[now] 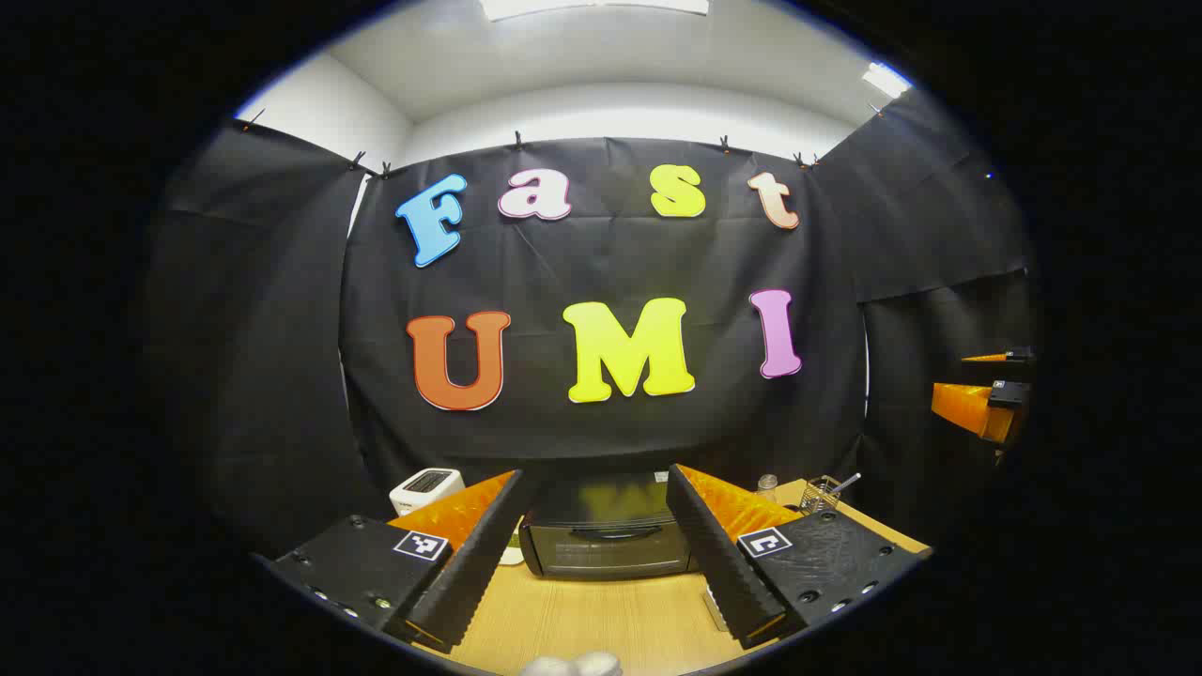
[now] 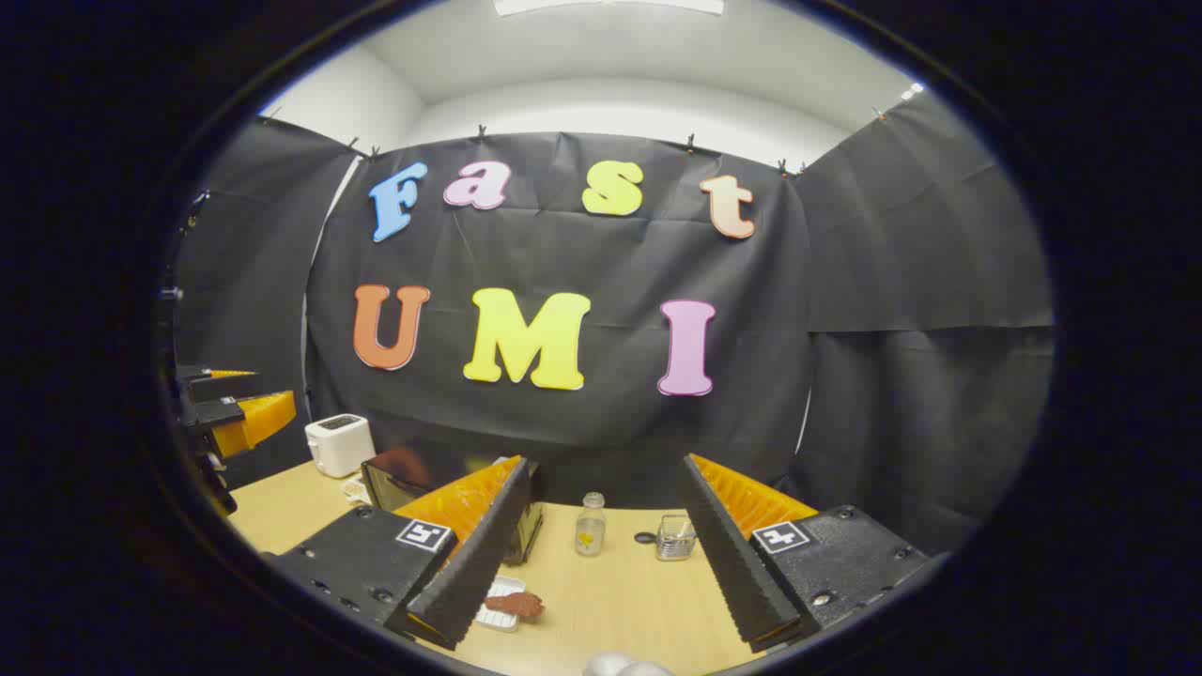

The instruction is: Open the electric oven with the left hand, put the food in, and close the electric oven.

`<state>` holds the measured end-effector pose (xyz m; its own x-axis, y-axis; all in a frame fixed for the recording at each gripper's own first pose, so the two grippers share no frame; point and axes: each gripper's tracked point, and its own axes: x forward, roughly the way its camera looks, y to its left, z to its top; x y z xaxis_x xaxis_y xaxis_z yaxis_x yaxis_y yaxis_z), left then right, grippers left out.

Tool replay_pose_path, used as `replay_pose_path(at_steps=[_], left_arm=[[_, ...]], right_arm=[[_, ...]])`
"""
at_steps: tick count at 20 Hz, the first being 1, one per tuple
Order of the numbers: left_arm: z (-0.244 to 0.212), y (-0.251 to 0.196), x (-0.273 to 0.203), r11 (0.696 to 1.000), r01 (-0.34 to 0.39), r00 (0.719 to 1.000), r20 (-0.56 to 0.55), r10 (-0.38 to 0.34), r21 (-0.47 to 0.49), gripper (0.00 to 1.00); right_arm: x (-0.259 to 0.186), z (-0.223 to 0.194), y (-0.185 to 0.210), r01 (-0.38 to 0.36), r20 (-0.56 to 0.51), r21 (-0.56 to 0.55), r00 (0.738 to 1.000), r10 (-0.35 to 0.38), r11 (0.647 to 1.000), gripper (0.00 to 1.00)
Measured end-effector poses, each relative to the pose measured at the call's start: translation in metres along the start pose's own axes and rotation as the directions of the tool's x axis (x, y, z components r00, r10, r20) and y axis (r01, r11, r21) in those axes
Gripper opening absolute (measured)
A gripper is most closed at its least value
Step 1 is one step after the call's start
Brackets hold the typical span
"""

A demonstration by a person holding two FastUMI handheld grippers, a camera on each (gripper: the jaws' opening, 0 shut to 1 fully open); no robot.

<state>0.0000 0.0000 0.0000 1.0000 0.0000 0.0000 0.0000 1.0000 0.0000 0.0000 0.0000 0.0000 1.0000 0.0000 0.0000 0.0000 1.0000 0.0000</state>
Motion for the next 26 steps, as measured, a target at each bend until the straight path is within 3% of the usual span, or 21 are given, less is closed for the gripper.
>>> replay_pose_path(at_steps=[20, 26], left_arm=[[-0.020, 0.003, 0.046, 1.000, -0.022, 1.000, -0.018, 0.022, 0.012, 0.96], [-0.070, -0.014, 0.102, 1.000, 0.021, 0.996, -0.084, -0.021, -0.002, 0.96]], right_arm=[[0.017, 0.002, 0.001, -0.008, -0.015, -0.004, 1.000, 0.008, 1.000, 1.00], [0.013, 0.008, -0.008, 0.018, -0.020, -0.032, 1.000, -0.019, 0.999, 1.00]])
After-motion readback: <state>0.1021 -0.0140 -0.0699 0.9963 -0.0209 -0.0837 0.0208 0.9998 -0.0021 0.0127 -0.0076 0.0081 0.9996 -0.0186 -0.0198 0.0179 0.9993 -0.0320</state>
